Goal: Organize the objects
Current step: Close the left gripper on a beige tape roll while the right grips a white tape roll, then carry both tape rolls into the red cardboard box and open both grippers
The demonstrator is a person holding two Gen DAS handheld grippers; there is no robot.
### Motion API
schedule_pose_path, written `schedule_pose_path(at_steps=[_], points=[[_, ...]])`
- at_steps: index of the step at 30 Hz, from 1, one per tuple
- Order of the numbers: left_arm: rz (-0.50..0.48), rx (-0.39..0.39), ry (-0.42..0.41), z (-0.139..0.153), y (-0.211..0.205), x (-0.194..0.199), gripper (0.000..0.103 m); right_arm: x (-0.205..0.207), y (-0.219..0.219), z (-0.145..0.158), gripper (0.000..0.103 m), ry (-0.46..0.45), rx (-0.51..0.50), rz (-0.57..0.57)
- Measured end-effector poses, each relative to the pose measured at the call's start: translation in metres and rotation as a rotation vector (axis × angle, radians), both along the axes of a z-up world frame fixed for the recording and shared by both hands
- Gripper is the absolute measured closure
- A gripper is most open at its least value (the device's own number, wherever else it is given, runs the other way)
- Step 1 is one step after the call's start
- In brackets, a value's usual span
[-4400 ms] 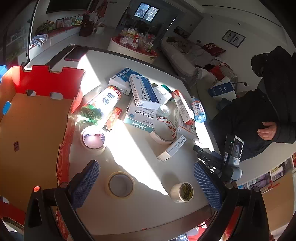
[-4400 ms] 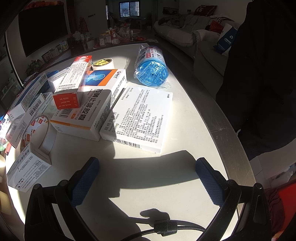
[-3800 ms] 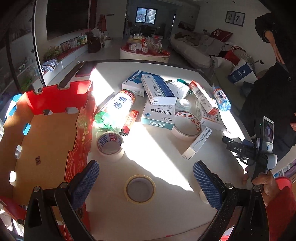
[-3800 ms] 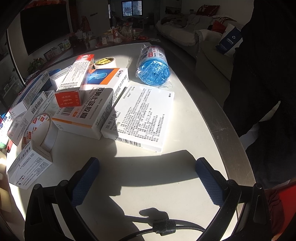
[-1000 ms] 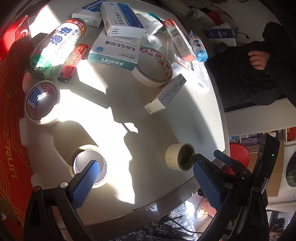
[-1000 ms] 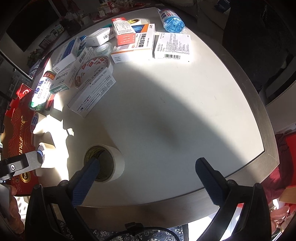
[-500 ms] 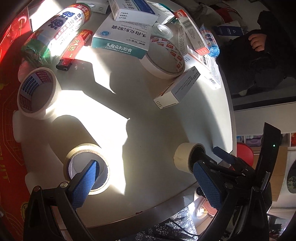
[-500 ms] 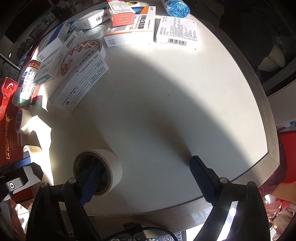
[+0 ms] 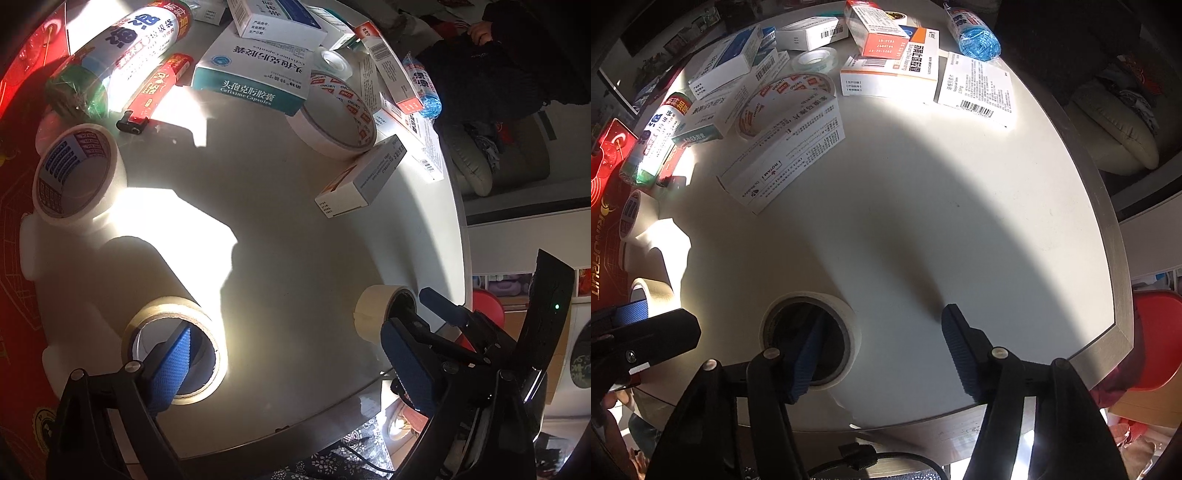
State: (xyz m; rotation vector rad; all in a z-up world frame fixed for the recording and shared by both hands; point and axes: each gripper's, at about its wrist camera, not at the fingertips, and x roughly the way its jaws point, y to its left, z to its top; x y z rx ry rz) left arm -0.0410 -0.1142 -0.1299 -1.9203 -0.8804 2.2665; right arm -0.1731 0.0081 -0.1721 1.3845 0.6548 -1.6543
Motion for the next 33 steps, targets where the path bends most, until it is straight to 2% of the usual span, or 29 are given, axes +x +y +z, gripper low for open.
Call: schedule_pose_path(at_steps=[3,7,9,13,15,17,20,22,26,28,31,32,33], points=[[-0.006,-0.021,-0.005,0.003,0.0,0.001,0.017,0.005,-0.001,0.002,0.058,0.003,-0.01,0.019],[-0.002,-0.057,-0.026,0.004,0.0,-0.001,0.032,0.005,0.0,0.003,0.064,-0.009,-0.021,0.019],[-0.006,-0.085,-0.041,0.004,-0.001,-0.001,0.046,0.006,0.001,0.003,0.066,-0.006,-0.022,0.022],[-0.008,-0.155,-0.067,0.004,0.001,0.0,0.063,0.006,0.002,0.004,0.07,-0.006,-0.031,0.026],[-0.012,-0.215,-0.084,0.004,0.001,0.002,0.082,0.005,0.003,0.005,0.07,-0.007,-0.033,0.025],[-0.015,-0.256,-0.093,0.004,0.001,0.003,0.091,0.005,0.004,0.005,0.072,-0.006,-0.035,0.026],[-0.009,-0.276,-0.096,0.005,0.003,0.004,0.091,0.005,0.005,0.006,0.078,-0.006,-0.04,0.029],[-0.014,-0.316,-0.099,0.006,0.007,0.004,0.093,0.004,0.006,0.007,0.092,-0.011,-0.046,0.026],[-0.047,-0.417,-0.093,0.009,0.02,0.005,0.094,0.001,0.01,0.007,0.093,-0.017,-0.058,0.02],[-0.037,-0.415,-0.09,0.01,0.018,0.007,0.095,-0.002,0.013,0.008,0.093,-0.031,-0.066,0.006],[-0.02,-0.371,-0.088,0.011,0.011,0.01,0.095,-0.013,0.017,-0.001,0.093,-0.056,-0.076,-0.016],[-0.013,-0.36,-0.086,0.013,0.008,0.011,0.095,-0.018,0.013,0.006,0.093,-0.063,-0.078,-0.022],[-0.009,-0.347,-0.079,0.015,0.006,0.013,0.095,-0.009,0.019,0.005,0.093,-0.065,-0.082,-0.029]])
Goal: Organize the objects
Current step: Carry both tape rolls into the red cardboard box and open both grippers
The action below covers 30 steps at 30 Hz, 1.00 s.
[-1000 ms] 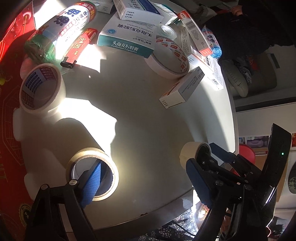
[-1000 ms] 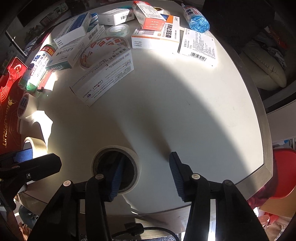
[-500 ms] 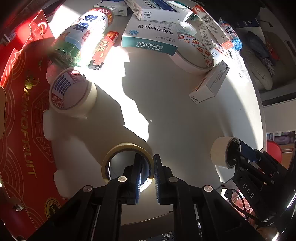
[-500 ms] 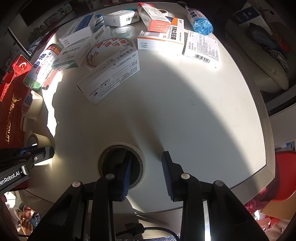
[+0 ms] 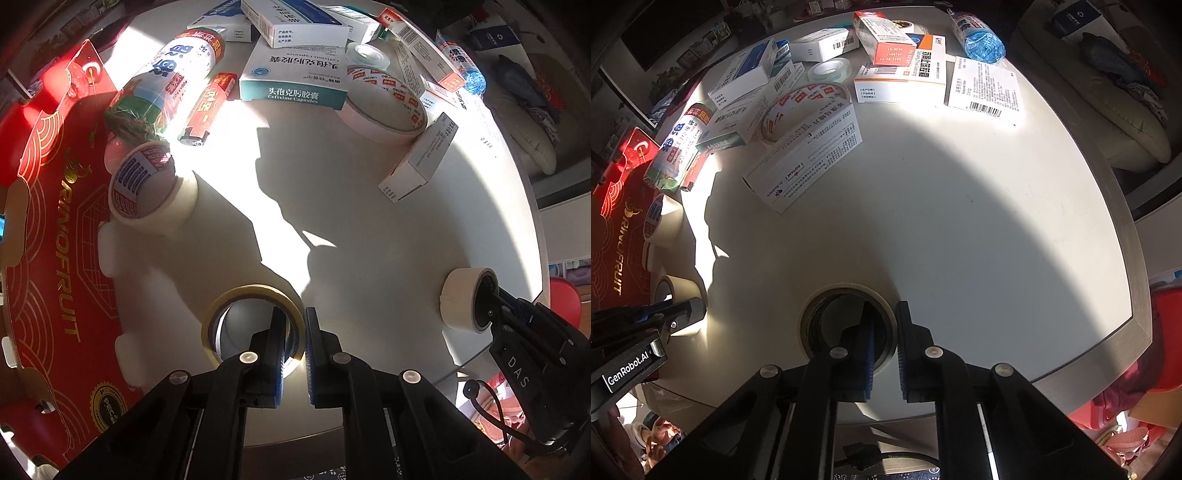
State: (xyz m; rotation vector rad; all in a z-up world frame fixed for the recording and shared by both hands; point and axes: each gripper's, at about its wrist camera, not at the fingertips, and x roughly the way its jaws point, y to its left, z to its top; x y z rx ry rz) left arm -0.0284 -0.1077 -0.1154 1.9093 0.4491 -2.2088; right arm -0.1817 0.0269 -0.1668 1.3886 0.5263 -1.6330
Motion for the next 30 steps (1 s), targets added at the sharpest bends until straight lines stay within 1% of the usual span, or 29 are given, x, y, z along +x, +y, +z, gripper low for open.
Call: schedule_pose_path(at_steps=[2,5,6,8,10,12,15,18,19,21,25,30], points=[[0.009,0.029,0.013,0.004,-0.003,0.002,0.095,0.003,0.006,0.001,0.093,-0.003,-0.009,-0.013],[0.009,0.046,0.024,0.009,-0.005,0.005,0.096,0.005,0.013,0.006,0.093,-0.014,-0.026,-0.028],[0.009,0.048,0.027,0.01,-0.005,0.006,0.096,-0.004,0.037,0.01,0.093,-0.017,-0.034,-0.032],[0.008,0.059,0.041,0.016,-0.005,0.008,0.096,-0.014,0.049,0.015,0.093,-0.023,-0.048,-0.043],[0.003,0.068,0.055,0.022,-0.005,0.011,0.096,-0.011,0.041,0.015,0.093,-0.032,-0.059,-0.053],[-0.005,0.072,0.073,0.026,-0.005,0.019,0.096,-0.014,0.047,0.019,0.093,-0.05,-0.072,-0.061],[-0.021,0.077,0.109,0.042,-0.003,0.024,0.096,-0.007,0.034,0.03,0.093,-0.045,-0.09,-0.055],[-0.025,0.083,0.152,0.062,0.004,0.028,0.096,-0.003,0.033,0.048,0.093,-0.053,-0.126,-0.033],[-0.024,0.083,0.168,0.069,0.003,0.034,0.096,0.003,0.021,0.053,0.093,-0.053,-0.139,-0.022],[-0.017,0.085,0.198,0.079,0.01,0.033,0.096,0.012,0.014,0.07,0.093,-0.06,-0.174,0.008],[0.001,0.079,0.257,0.106,-0.004,0.05,0.096,0.035,-0.003,0.106,0.093,-0.079,-0.244,0.084],[0.047,0.073,0.301,0.128,-0.036,0.067,0.096,0.082,-0.031,0.15,0.093,-0.097,-0.317,0.205]])
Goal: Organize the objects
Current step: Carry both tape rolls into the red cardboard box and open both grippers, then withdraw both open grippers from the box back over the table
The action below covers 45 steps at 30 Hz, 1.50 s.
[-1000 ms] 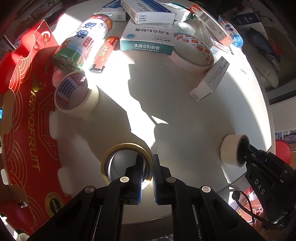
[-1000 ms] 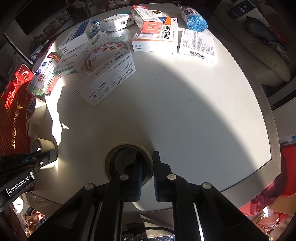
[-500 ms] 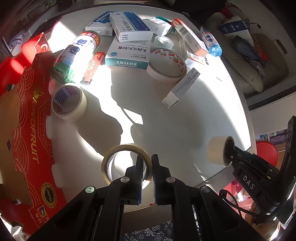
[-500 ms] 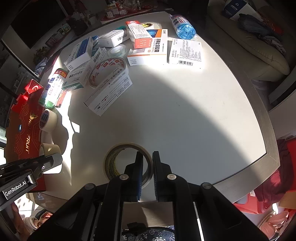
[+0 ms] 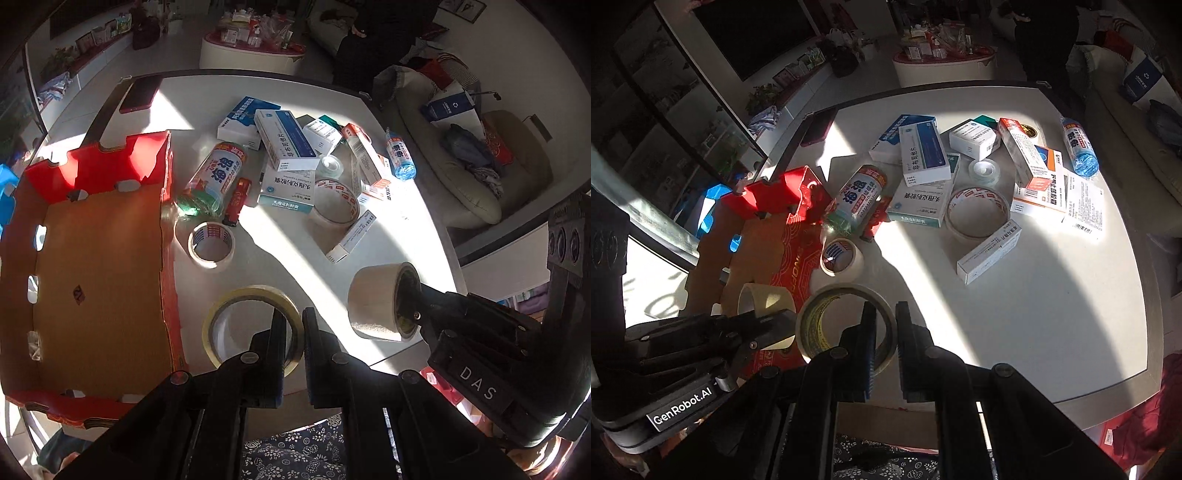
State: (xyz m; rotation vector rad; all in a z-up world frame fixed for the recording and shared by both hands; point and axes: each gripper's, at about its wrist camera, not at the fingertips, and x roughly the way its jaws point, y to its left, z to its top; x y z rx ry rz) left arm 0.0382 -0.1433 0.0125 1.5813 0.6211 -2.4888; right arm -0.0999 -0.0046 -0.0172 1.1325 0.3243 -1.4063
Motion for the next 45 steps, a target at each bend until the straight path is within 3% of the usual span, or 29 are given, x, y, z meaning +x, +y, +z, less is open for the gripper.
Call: schedule_pose_path(at_steps=[8,19,22,24,25,29,31,37,45], points=[[0.142,-0.025,0.038,0.017,-0.072,0.044,0.096,0.088,-0.052,0.046,0.093,0.038,-0.061,0.171],[0.305,0.012,-0.021,-0.028,-0.144,0.096,0.095,0.176,-0.103,0.017,0.093,0.159,0.008,0.269],[0.319,-0.02,-0.029,-0.034,-0.149,0.1,0.091,0.177,-0.109,0.003,0.091,0.152,0.048,0.245],[0.326,-0.035,-0.033,-0.036,-0.15,0.101,0.068,0.175,-0.111,-0.005,0.087,0.151,0.067,0.235],[0.33,-0.039,-0.032,-0.036,-0.152,0.102,0.064,0.173,-0.112,-0.007,0.084,0.151,0.073,0.23],[0.37,-0.005,0.001,-0.037,-0.161,0.108,0.031,0.163,-0.11,-0.01,0.074,0.144,0.069,0.199],[0.382,0.016,0.01,-0.037,-0.165,0.109,0.03,0.16,-0.109,-0.009,0.066,0.14,0.06,0.198],[0.384,0.023,0.009,-0.034,-0.16,0.109,0.029,0.152,-0.095,-0.004,0.059,0.131,0.011,0.193],[0.34,-0.002,0.039,-0.02,-0.13,0.098,0.029,0.094,-0.051,-0.016,0.052,0.07,-0.015,0.059]])
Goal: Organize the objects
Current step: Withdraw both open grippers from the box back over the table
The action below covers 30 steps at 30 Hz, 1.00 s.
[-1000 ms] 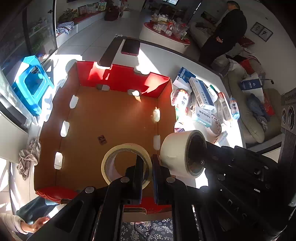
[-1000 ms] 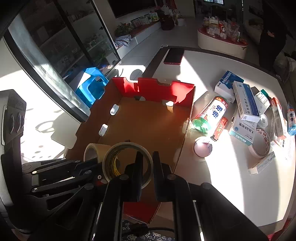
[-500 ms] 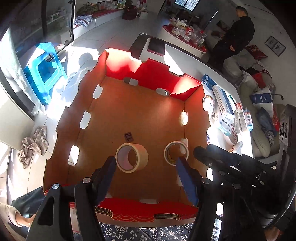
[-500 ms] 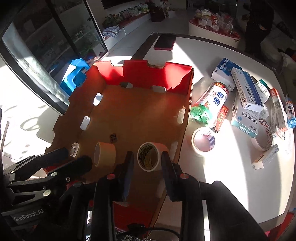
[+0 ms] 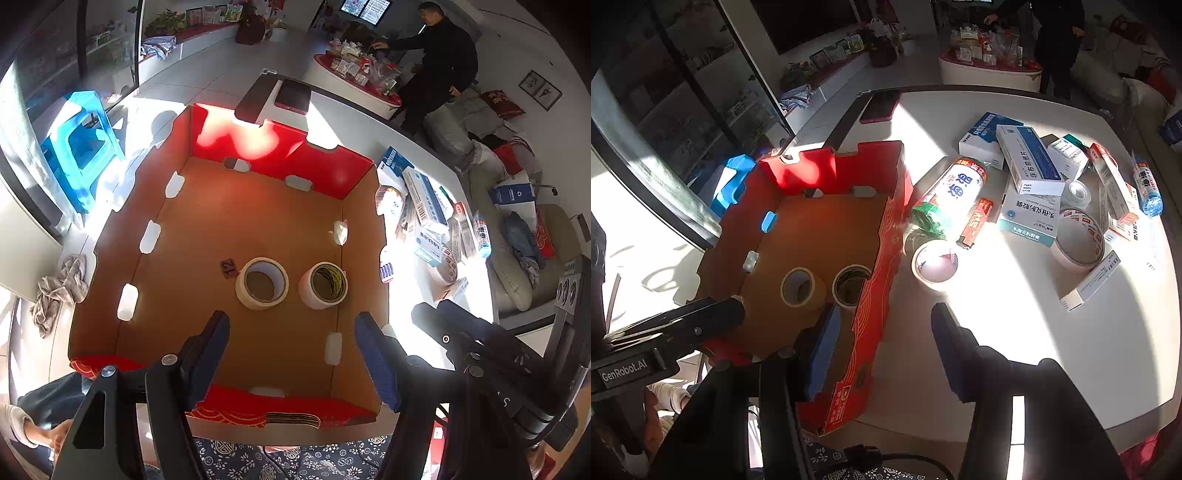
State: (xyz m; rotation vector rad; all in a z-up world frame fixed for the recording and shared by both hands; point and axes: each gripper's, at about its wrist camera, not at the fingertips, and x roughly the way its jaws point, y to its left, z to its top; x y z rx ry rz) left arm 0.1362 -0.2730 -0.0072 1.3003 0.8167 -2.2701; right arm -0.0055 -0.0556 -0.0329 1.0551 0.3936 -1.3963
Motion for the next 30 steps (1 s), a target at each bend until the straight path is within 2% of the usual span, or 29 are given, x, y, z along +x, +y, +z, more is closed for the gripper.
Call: schedule_pose_path(at_steps=[5,9,16,20,23,27,30], points=[[-0.104,-0.019,0.011,0.012,0.039,-0.024,0.027,-0.051,0.034,-0.022,0.046,-0.006,0.022,-0.123],[-0.186,-0.029,0.011,0.018,0.072,-0.046,0.025,-0.095,0.06,-0.05,0.045,-0.045,0.065,-0.223],[-0.272,-0.015,-0.03,0.005,0.118,-0.079,0.024,-0.159,0.103,-0.094,0.043,-0.151,0.118,-0.392],[-0.283,-0.011,-0.067,-0.008,0.134,-0.1,0.024,-0.178,0.112,-0.109,0.039,-0.207,0.138,-0.425],[-0.257,-0.022,-0.095,-0.017,0.136,-0.122,0.024,-0.187,0.116,-0.114,0.039,-0.243,0.14,-0.444],[-0.23,0.082,-0.156,-0.037,0.13,-0.153,0.024,-0.194,0.119,-0.117,0.038,-0.272,0.136,-0.449],[-0.202,0.113,-0.183,-0.049,0.127,-0.165,0.024,-0.199,0.115,-0.117,0.035,-0.28,0.135,-0.438]])
